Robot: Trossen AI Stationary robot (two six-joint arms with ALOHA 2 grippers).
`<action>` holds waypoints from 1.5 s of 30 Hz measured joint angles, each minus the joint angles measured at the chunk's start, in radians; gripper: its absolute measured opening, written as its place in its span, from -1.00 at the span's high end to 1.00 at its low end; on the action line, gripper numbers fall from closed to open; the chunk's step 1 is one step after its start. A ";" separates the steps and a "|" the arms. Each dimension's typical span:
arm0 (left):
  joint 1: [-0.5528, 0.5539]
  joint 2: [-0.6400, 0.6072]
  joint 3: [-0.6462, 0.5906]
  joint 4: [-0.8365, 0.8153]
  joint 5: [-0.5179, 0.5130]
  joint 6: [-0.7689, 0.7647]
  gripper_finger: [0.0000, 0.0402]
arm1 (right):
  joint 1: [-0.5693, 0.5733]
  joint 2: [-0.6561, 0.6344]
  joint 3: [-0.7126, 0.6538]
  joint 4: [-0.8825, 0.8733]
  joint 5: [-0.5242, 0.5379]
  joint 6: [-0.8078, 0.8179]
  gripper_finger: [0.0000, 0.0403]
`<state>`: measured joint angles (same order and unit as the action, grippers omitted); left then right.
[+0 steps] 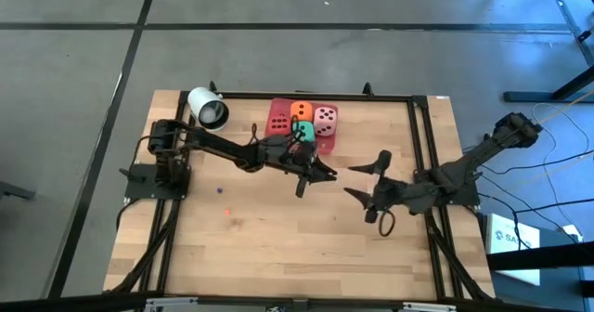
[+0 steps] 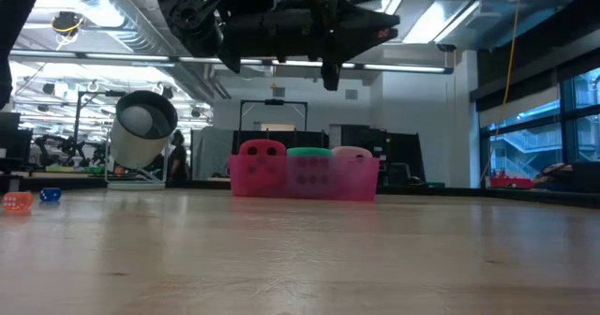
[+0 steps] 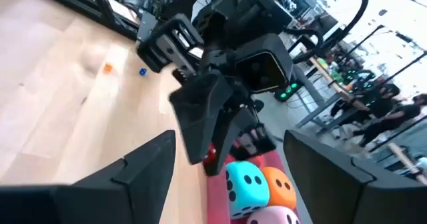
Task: Pick & Place Dice
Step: Put the red die into the pink bin
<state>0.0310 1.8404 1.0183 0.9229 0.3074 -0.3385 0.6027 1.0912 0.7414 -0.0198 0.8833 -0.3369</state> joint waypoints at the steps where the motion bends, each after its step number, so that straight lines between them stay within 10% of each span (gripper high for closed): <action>1: 0.009 -0.013 0.000 -0.027 0.000 0.016 0.83 | 0.006 -0.022 0.000 -0.021 0.000 0.017 -0.38; 15: 0.091 -0.288 0.000 -0.697 -0.312 0.272 0.82 | 0.028 -0.209 -0.066 -0.273 0.000 0.328 -0.38; 32: 0.280 -0.279 0.000 -0.722 -0.257 0.343 0.84 | 0.027 -0.378 -0.430 0.167 0.044 0.428 -0.38; 45: 0.440 -0.279 0.000 -0.849 -0.280 0.321 0.83 | 0.027 -0.378 -0.463 0.214 0.041 0.453 -0.38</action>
<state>0.4715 1.5612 1.0183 0.0740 0.0275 -0.0177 0.6300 0.7128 0.2779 0.1940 0.9245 0.1158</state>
